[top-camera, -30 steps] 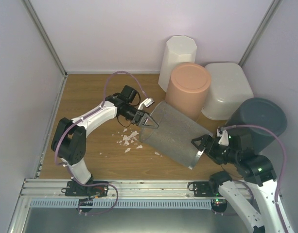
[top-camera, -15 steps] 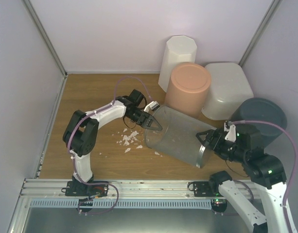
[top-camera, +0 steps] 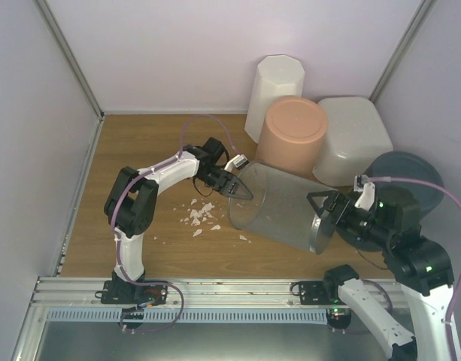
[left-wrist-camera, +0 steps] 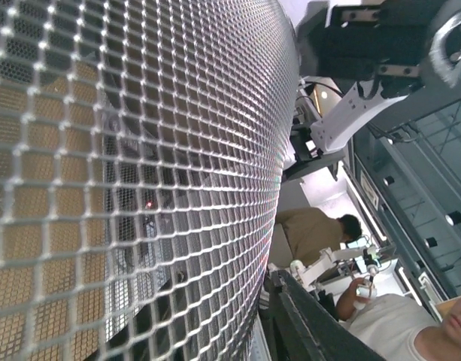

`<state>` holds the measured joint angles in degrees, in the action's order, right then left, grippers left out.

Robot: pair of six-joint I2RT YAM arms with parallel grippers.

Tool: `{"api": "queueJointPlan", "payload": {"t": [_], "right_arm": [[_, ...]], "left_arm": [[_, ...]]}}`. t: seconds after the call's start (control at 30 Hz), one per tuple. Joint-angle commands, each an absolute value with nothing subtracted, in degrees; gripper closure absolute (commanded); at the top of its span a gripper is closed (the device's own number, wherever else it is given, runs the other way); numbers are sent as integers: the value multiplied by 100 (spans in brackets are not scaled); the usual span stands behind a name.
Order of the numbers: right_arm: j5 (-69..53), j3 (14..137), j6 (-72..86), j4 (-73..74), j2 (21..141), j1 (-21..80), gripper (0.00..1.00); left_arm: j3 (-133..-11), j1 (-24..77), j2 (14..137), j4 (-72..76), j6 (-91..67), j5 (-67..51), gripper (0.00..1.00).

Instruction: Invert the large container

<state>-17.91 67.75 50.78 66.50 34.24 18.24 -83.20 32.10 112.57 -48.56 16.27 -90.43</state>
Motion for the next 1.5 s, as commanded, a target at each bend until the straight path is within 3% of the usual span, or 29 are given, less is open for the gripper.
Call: {"api": "queueJointPlan", "payload": {"t": [0.0,0.2,0.27,0.3,0.67,1.03,1.3,1.47], "right_arm": [[-3129,6794,4999,4612,3768,1916,6],[-3172,6817,4939,4550,3860,1917,6],[-3146,6803,4910,4593,3863,1916,6],[-3127,6807,4912,4608,3867,1916,6],[-2827,7040,4775,5105,3762,1919,6],[-1254,7579,4446,7586,3860,1914,7],[-1674,6734,4864,7596,3354,1911,11],[-1215,6766,5055,7590,3357,1917,10]], "left_arm": [[-8174,4026,11431,-5095,1667,-9887,70],[-8038,3973,11380,-5032,1600,-9778,64],[-8005,3964,11382,-4996,1604,-9668,94],[-8025,3960,11404,-5007,1640,-9580,99],[-8339,3955,11412,-5517,1999,-9241,100],[-7417,3487,10789,-4350,1165,-9990,100],[-6994,3459,10802,-3816,804,-10141,100],[-7038,3257,10994,-4046,1073,-10158,100]]}}
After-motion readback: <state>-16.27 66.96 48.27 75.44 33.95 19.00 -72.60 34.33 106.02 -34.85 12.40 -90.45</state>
